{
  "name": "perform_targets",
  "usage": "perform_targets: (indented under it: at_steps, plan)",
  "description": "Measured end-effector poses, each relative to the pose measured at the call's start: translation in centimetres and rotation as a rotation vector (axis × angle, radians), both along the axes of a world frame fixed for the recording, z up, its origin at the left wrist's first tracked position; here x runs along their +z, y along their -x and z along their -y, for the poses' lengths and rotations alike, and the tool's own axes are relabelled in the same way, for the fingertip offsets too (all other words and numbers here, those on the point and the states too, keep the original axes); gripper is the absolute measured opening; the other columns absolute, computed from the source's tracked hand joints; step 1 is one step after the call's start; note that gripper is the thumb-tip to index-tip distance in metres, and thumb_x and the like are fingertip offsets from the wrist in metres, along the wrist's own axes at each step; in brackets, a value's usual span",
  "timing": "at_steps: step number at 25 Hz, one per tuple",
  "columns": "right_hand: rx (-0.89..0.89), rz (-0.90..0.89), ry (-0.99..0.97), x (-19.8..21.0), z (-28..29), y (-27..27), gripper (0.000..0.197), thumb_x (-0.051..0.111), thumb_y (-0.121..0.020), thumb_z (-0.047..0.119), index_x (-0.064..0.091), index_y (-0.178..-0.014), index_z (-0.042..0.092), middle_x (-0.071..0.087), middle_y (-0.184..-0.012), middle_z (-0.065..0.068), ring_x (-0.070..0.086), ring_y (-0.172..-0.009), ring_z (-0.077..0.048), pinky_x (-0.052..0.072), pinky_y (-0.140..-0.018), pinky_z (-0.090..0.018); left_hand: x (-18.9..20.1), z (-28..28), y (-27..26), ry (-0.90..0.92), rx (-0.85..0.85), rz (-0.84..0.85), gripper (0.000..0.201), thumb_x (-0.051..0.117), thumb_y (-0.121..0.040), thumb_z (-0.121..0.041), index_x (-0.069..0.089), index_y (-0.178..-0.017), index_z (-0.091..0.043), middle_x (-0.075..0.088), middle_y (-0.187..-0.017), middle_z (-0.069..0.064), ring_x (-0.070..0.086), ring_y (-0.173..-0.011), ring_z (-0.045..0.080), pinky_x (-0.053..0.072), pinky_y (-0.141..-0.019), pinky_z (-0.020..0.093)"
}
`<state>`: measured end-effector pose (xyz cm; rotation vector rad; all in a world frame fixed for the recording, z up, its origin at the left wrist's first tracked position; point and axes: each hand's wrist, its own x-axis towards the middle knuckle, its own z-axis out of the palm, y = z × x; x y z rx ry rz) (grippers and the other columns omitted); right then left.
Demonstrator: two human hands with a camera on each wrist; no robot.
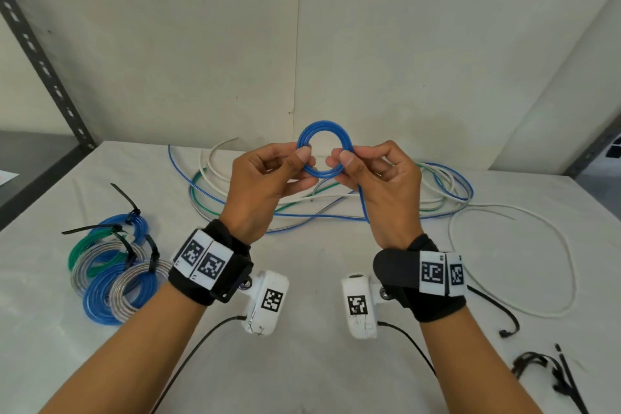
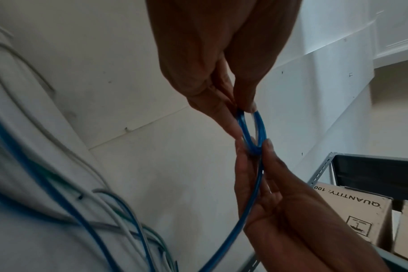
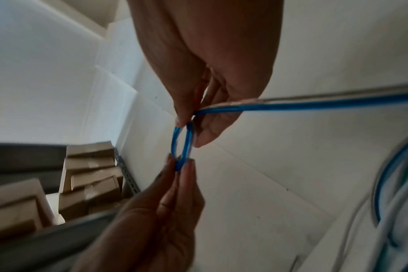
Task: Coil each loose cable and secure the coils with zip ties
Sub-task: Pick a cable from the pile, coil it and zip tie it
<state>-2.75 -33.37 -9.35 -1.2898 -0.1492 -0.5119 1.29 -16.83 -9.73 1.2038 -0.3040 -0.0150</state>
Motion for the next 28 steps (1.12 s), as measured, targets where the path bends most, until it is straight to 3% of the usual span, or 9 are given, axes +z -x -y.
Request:
perform_targets:
  at_steps: [3,5,7,9,11,15,18,22,28]
  plan:
    - [-0.007,0.001,0.046,0.3,0.8,0.0,0.01,0.071,-0.088,-0.001,0.063,-0.095,-0.002,0.076,-0.091,-0.021,0.075,-0.084,-0.033,0.06,-0.076,-0.038,-0.1,-0.7,-0.4,-0.141,-0.116,-0.043,0.027,0.072,-0.085,-0.019,0.072,-0.104,-0.001,0.077,-0.092,0.013,0.075,-0.08,0.021,0.062,-0.078,0.03]
    - [-0.007,-0.004,0.248,0.4,1.9,-0.1,0.009,0.074,-0.086,-0.001,0.067,-0.09,-0.002,0.076,-0.085,-0.017,0.076,-0.08,-0.03,0.06,-0.076,-0.037,0.2,-1.8,-0.9,-0.311,-0.153,0.013,0.034,0.077,-0.08,-0.023,0.073,-0.109,-0.007,0.077,-0.099,0.013,0.076,-0.089,0.022,0.061,-0.083,0.032]
    - [0.047,-0.052,0.517,0.4,2.7,0.0,0.008,0.077,-0.085,0.002,0.07,-0.089,0.001,0.077,-0.082,-0.011,0.076,-0.08,-0.024,0.06,-0.078,-0.036,0.4,-2.7,-1.1,-0.554,-0.12,0.155,0.042,0.083,-0.075,-0.028,0.074,-0.114,-0.016,0.078,-0.1,0.003,0.075,-0.094,0.014,0.058,-0.087,0.025]
    - [0.118,-0.091,0.701,0.4,2.9,0.3,0.006,0.078,-0.085,0.004,0.073,-0.089,0.003,0.077,-0.083,-0.008,0.076,-0.081,-0.021,0.06,-0.079,-0.035,0.5,-2.9,-0.9,-0.73,-0.135,0.286,0.033,0.085,-0.076,-0.023,0.078,-0.108,-0.018,0.079,-0.094,-0.004,0.074,-0.09,0.008,0.056,-0.085,0.02]
    - [0.141,-0.087,0.792,0.5,2.8,0.4,0.004,0.077,-0.087,0.007,0.073,-0.088,0.005,0.077,-0.084,-0.006,0.075,-0.081,-0.017,0.06,-0.079,-0.032,0.5,-2.7,-0.7,-0.77,-0.179,0.317,0.02,0.084,-0.079,-0.018,0.08,-0.098,-0.017,0.079,-0.085,-0.003,0.075,-0.082,0.011,0.059,-0.078,0.023]
    - [0.076,-0.038,0.783,0.8,2.8,0.6,0.006,0.076,-0.088,0.009,0.077,-0.094,0.01,0.077,-0.09,0.002,0.074,-0.085,-0.009,0.057,-0.08,-0.024,0.8,-2.8,-0.6,-0.695,-0.136,0.295,0.015,0.085,-0.078,-0.013,0.08,-0.092,-0.01,0.077,-0.077,0.006,0.075,-0.075,0.015,0.06,-0.072,0.024]
    - [-0.068,0.036,0.723,1.2,3.5,0.5,0.01,0.075,-0.089,0.013,0.077,-0.098,0.017,0.075,-0.085,0.008,0.073,-0.08,-0.011,0.059,-0.077,-0.032,1.4,-3.4,-0.8,-0.481,-0.104,0.219,0.018,0.081,-0.077,-0.011,0.077,-0.093,-0.004,0.076,-0.08,0.015,0.075,-0.077,0.021,0.062,-0.073,0.03]
    - [-0.103,0.035,0.441,1.4,2.4,0.5,0.008,0.069,-0.093,0.008,0.072,-0.098,0.014,0.077,-0.087,-0.003,0.076,-0.081,-0.02,0.06,-0.065,-0.034,1.5,-3.2,-0.8,-0.213,-0.033,0.144,0.025,0.075,-0.08,-0.016,0.074,-0.1,-0.001,0.076,-0.084,0.014,0.074,-0.083,0.026,0.062,-0.076,0.037]
    - [-0.051,0.014,0.171,0.9,0.6,0.6,0.008,0.068,-0.093,0.005,0.066,-0.1,0.0,0.078,-0.093,-0.011,0.076,-0.09,-0.027,0.062,-0.07,-0.034,0.9,-1.0,0.0,0.007,-0.02,0.025,0.028,0.073,-0.076,-0.02,0.073,-0.1,-0.004,0.076,-0.085,0.008,0.074,-0.08,0.021,0.061,-0.074,0.031]
